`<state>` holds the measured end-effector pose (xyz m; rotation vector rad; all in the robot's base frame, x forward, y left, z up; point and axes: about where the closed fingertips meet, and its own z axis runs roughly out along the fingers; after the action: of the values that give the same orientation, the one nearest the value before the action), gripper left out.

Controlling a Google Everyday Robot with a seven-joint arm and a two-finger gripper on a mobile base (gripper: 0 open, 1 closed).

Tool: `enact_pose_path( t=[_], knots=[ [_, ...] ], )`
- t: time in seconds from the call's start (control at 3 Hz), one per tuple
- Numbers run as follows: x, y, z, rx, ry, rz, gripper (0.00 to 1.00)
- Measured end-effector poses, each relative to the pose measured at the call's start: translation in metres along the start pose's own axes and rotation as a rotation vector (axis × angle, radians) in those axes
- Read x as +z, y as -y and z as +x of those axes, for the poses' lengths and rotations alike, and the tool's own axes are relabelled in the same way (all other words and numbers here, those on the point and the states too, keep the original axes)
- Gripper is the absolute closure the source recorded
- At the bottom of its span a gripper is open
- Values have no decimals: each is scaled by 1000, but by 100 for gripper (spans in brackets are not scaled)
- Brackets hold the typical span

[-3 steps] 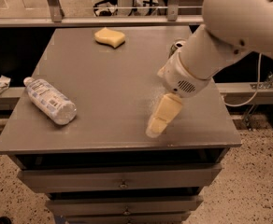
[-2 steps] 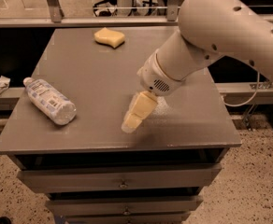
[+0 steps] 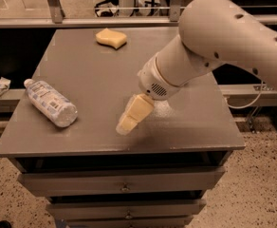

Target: Move blue plastic bottle near 7up can

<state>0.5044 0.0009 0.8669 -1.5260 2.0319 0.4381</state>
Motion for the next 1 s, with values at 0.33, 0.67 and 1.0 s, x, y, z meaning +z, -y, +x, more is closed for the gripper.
enact_pose_path(
  t=[0.33, 0.67, 1.0],
  knots=[
    [25, 2, -30, 38, 84, -5, 0],
    [68, 10, -77, 95, 222, -15, 0],
    [89, 14, -98, 131, 285, -28, 0]
  ],
)
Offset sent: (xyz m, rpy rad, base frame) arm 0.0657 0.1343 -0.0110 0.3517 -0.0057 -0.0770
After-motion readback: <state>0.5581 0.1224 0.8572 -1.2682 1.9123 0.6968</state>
